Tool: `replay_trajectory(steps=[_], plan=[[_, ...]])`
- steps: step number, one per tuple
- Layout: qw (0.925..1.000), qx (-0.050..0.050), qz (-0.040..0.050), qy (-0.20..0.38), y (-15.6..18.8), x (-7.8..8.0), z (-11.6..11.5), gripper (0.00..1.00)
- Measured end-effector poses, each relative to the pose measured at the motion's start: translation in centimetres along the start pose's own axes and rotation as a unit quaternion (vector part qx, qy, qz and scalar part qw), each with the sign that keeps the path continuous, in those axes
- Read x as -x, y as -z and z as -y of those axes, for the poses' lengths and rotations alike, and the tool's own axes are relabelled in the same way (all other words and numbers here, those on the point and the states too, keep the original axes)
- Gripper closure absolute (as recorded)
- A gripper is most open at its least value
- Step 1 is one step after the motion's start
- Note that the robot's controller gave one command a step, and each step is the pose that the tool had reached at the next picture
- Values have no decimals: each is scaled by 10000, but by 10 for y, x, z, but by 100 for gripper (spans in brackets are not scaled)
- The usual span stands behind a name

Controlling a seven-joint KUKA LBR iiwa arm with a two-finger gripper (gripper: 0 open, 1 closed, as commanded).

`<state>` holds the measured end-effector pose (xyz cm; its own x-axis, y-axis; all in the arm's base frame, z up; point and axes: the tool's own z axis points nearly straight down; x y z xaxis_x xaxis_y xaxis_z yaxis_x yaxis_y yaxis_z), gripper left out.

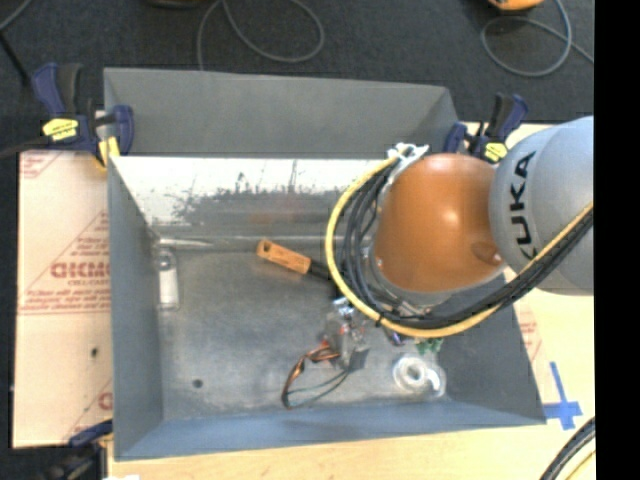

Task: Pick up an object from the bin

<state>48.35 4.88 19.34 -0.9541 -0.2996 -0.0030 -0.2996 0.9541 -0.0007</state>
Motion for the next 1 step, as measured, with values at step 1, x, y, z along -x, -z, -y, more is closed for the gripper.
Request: replay_trajectory(steps=[1], plan=[[10000, -2, -9, 85, 11, 1, 2, 100]])
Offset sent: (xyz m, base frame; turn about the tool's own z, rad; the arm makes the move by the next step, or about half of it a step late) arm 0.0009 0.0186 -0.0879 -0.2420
